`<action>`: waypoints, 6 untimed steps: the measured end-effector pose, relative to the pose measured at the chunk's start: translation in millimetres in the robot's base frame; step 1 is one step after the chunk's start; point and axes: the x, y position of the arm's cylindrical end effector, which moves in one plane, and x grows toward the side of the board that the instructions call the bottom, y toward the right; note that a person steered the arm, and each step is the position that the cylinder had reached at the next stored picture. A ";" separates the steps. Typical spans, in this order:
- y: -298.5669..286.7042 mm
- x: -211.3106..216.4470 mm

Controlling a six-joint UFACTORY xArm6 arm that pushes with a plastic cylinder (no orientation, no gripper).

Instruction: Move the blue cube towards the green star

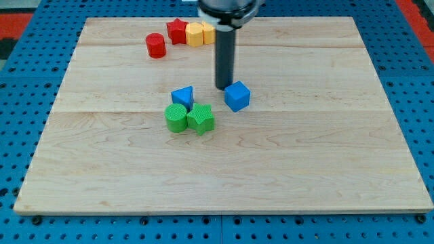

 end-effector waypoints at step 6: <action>-7.0 -18.9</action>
